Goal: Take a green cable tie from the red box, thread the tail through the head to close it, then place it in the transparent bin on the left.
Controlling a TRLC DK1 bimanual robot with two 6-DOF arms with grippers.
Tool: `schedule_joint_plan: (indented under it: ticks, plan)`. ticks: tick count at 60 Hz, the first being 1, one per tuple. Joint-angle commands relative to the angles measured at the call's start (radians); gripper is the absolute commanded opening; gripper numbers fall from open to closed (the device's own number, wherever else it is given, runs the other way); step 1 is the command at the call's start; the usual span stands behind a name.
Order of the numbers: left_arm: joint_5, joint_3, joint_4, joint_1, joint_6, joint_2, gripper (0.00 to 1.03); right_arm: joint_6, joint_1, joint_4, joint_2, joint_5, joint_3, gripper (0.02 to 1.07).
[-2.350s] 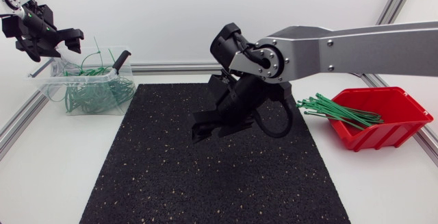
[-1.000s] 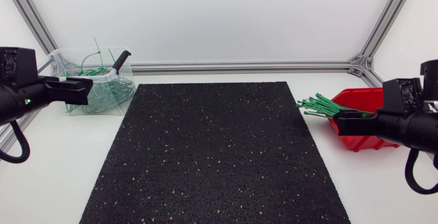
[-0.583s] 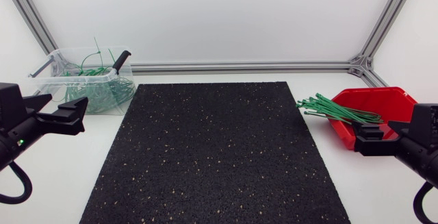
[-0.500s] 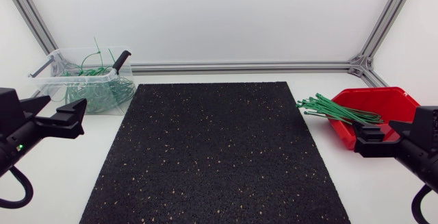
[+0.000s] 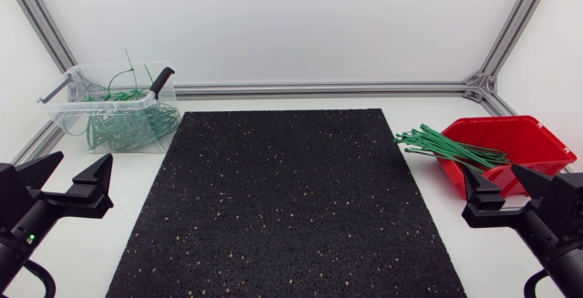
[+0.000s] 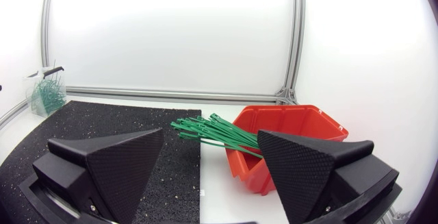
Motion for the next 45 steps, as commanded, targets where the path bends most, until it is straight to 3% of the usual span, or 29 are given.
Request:
schedule_joint_plan:
  ticks: [1,14,30,45]
  plan:
    - [-0.011,-0.043,-0.006,-0.01,-0.021,-0.042,1.0,0.026,0.013,0.033,-0.042,-0.001,-0.048,1.02]
    - [-0.036,-0.117,-0.029,-0.03,-0.034,-0.165,1.0,0.046,0.039,0.108,-0.165,-0.001,-0.141,1.02]
    - [-0.066,-0.211,-0.058,-0.056,-0.051,-0.32,1.0,0.046,0.039,0.108,-0.165,-0.001,-0.141,1.02]
    - [-0.066,-0.211,-0.058,-0.056,-0.051,-0.32,1.0,0.046,0.039,0.108,-0.165,-0.001,-0.141,1.02]
